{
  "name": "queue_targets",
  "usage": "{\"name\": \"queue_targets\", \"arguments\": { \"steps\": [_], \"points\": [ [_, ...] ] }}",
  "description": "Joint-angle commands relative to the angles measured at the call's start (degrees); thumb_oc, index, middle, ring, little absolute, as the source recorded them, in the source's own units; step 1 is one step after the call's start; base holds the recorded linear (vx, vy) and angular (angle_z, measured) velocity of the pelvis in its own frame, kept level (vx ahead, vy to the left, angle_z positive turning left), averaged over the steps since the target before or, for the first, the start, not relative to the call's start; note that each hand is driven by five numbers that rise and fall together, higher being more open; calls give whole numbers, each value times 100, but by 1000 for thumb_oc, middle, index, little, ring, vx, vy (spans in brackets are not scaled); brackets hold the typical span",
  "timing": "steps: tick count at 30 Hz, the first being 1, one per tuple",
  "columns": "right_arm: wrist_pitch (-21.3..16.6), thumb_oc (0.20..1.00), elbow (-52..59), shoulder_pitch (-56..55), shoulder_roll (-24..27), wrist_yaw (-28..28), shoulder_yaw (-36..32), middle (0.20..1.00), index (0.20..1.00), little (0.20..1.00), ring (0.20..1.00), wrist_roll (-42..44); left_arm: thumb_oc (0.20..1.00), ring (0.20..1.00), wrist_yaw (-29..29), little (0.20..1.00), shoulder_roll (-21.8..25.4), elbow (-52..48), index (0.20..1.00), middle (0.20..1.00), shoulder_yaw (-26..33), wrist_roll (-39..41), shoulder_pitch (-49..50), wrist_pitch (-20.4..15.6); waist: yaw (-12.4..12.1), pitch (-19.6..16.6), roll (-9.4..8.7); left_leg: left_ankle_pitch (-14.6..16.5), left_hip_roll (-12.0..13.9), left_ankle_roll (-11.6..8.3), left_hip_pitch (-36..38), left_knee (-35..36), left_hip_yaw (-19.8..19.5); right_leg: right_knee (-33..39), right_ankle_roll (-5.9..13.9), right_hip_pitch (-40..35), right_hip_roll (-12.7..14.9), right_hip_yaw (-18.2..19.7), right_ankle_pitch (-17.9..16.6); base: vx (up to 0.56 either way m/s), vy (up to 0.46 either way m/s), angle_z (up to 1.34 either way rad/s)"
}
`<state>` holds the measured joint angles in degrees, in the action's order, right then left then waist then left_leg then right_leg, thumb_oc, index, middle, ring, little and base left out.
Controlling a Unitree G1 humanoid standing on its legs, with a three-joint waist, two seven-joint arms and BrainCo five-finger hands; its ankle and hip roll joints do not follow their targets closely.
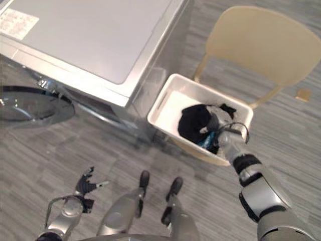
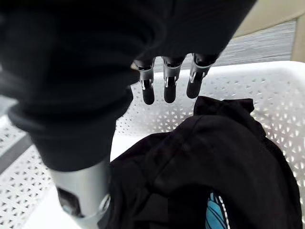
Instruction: Grab the laundry basket,head to the washer,open it,put in the laundry and shut it.
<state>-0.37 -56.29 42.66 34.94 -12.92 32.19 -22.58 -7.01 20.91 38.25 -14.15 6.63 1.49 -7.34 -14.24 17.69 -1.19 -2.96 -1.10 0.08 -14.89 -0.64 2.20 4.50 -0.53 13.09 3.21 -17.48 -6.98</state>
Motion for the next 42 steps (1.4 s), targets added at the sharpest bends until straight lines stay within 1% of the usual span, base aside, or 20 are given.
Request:
{"name": "queue_targets", "arguments": {
  "steps": [1, 2, 6, 10, 11, 12, 13, 17, 18, 21, 23, 24, 26, 27, 28, 30, 31, 35, 40, 42],
  "points": [
    [165, 1000, -404, 351, 355, -412, 258, 1000, 1000, 1000, 1000, -319, 1000, 1000, -220, 1000, 223, -95, 1000, 1000, -193, 307, -86, -284, -60, 43, 55, -168, -111, -164, -503, 88, -140, -978, 665, -118, 313, 34, 1255, 14, -4, 18],
    [357, 1000, -1079, 503, 336, -461, 322, 1000, 1000, 1000, 1000, -462, 1000, 1000, -290, 1000, 175, -137, 1000, 1000, -262, 417, -217, -282, -157, 130, 181, -263, -145, -210, -633, 147, -186, -1016, 670, 23, 313, -44, 1234, 0, -5, 19],
    [556, 1000, -1740, 646, 260, -348, 467, 1000, 1000, 1000, 1000, -725, 1000, 1000, -320, 1000, 146, -177, 1000, 1000, -395, 517, -357, -293, -239, 178, 330, -355, -204, -266, -738, 244, -255, -1004, 670, 129, 293, -128, 1219, 5, -19, 15],
    [548, 1000, -2055, 572, 241, -177, 328, 1000, 1000, 1000, 1000, -463, 1000, 1000, -301, 1000, 103, -316, 1000, 1000, -511, 574, -484, -299, -283, 265, 491, -397, -240, -288, -863, 253, -289, -1030, 675, 279, 318, -189, 1197, -20, -18, 11],
    [522, 570, -2025, 533, 217, -93, 240, 570, 570, 570, 570, -276, 1000, 1000, -267, 1000, 94, -296, 1000, 1000, -499, 575, -513, -282, -277, 275, 510, -397, -237, -288, -879, 242, -285, -1030, 680, 309, 318, -179, 1184, -16, -19, 6],
    [484, 347, -1973, 498, 206, -33, 171, 347, 347, 347, 347, -74, 1000, 1000, -254, 1000, 84, -224, 1000, 1000, -501, 564, -540, -271, -264, 273, 509, -394, -232, -286, -880, 240, -285, -1022, 683, 321, 315, -156, 1179, 0, 0, 0],
    [484, 200, -1973, 497, 207, -33, 170, 200, 200, 200, 200, -74, 1000, 1000, -254, 1000, 84, -223, 1000, 1000, -502, 564, -540, -272, -266, 273, 508, -394, -232, -286, -881, 240, -284, -1023, 683, 322, 315, -155, 1179, 5, -25, -3],
    [180, 200, -983, 127, 118, 158, -376, 200, 200, 200, 200, 1482, 1000, 1000, -171, 1000, 78, -5, 1000, 1000, -391, 577, -648, -226, -90, 241, 375, -337, -206, -275, -738, 280, -222, -912, 697, 234, 293, -2, 1150, -6, -29, -3],
    [181, 200, -981, 124, 118, 158, -378, 200, 200, 200, 200, 1482, 1000, 1000, -171, 1000, 79, -5, 1000, 1000, -393, 577, -648, -226, -92, 243, 375, -337, -206, -275, -735, 282, -221, -912, 697, 231, 293, -1, 1150, -8, -24, -17],
    [8, 200, -225, -182, -43, 76, -1110, 200, 200, 200, 200, 2616, 1000, 1000, -102, 1000, 57, -87, 1000, 1000, -308, 612, -599, -182, 25, 155, 322, -283, -176, -274, -464, 390, -156, -829, 718, 1, 300, 74, 1155, 1, -3, -22],
    [-124, 200, 374, -429, -184, 62, -1358, 200, 200, 200, 200, 2965, 1000, 1000, -76, 1000, 27, -170, 1000, 1000, -235, 609, -536, -151, 95, 104, 305, -249, -150, -272, -322, 407, -114, -801, 729, -122, 299, 101, 1169, 14, 15, -11],
    [-120, 200, 380, -435, -184, 61, -1362, 200, 200, 200, 200, 2964, 1000, 1000, -76, 1000, 29, -171, 1000, 1000, -237, 609, -535, -150, 93, 107, 304, -249, -150, -272, -315, 410, -113, -799, 729, -128, 299, 102, 1169, 43, 15, -14],
    [-345, 200, 1623, -1055, -410, 120, -1631, 200, 200, 200, 200, 3181, 1000, 1000, -29, 1000, -22, -317, 1000, 1000, -74, 523, -380, -74, 231, -67, 266, -164, -139, -240, -67, 440, -84, -737, 745, -365, 306, 110, 1185, 50, 10, -18],
    [-344, 200, 1624, -1056, -410, 120, -1631, 200, 200, 200, 200, 3181, 1000, 1000, -29, 1000, -22, -317, 1000, 1000, -74, 523, -380, -74, 231, -72, 266, -165, -139, -240, -71, 440, -84, -735, 745, -361, 306, 110, 1184, 75, 8, -10],
    [-495, 200, 2448, -1486, -525, 254, -1796, 200, 200, 200, 200, 3291, 1000, 1000, 1, 1000, -34, -416, 1000, 1000, 72, 456, -249, -19, 325, -179, 228, -99, -149, -224, 153, 449, -57, -718, 763, -597, 330, 97, 1230, 81, 14, -9],
    [-603, 200, 3223, -1869, -642, 418, -1971, 200, 200, 200, 200, 3395, 1000, 1000, -2, 1000, -34, -481, 1000, 1000, 239, 390, -119, 28, 424, -319, 186, -25, -159, -191, 361, 459, -22, -700, 782, -803, 351, 94, 1261, 71, 15, -6],
    [-598, 200, 3231, -1875, -641, 419, -1975, 200, 200, 200, 200, 3393, 1000, 1000, -2, 1000, -33, -483, 1000, 1000, 237, 390, -118, 29, 424, -331, 189, -37, -157, -189, 346, 462, -25, -687, 783, -794, 347, 90, 1244, 89, 30, -9],
    [-811, 200, 4709, -2633, -1018, 868, -2270, 200, 200, 200, 200, 3829, 1000, 1000, 54, 1000, -122, -521, 1000, 1000, 545, 299, 238, 147, 609, -714, 70, 199, -161, -72, 867, 420, 93, -759, 840, -1199, 387, 161, 1286, 84, 53, -15],
    [-917, 200, 5730, -3291, -1463, 1256, -2275, 200, 200, 200, 200, 4177, 1000, 1000, 36, 1000, -203, -663, 1000, 1000, 717, 292, 508, 198, 725, -951, 45, 294, -99, 7, 1291, 430, 234, -1042, 863, -1355, 357, 436, 1338, 14, 29, -30],
    [-963, 200, 5995, -3507, -1589, 1345, -2229, 200, 200, 200, 200, 4353, 1000, 1000, -8, 1000, -203, -715, 1000, 1000, 671, 319, 454, 204, 856, -911, 43, 223, -58, 14, 1280, 410, 126, -1428, 848, -1213, 197, 923, 1304, -127, -43, -6]
  ]
}}
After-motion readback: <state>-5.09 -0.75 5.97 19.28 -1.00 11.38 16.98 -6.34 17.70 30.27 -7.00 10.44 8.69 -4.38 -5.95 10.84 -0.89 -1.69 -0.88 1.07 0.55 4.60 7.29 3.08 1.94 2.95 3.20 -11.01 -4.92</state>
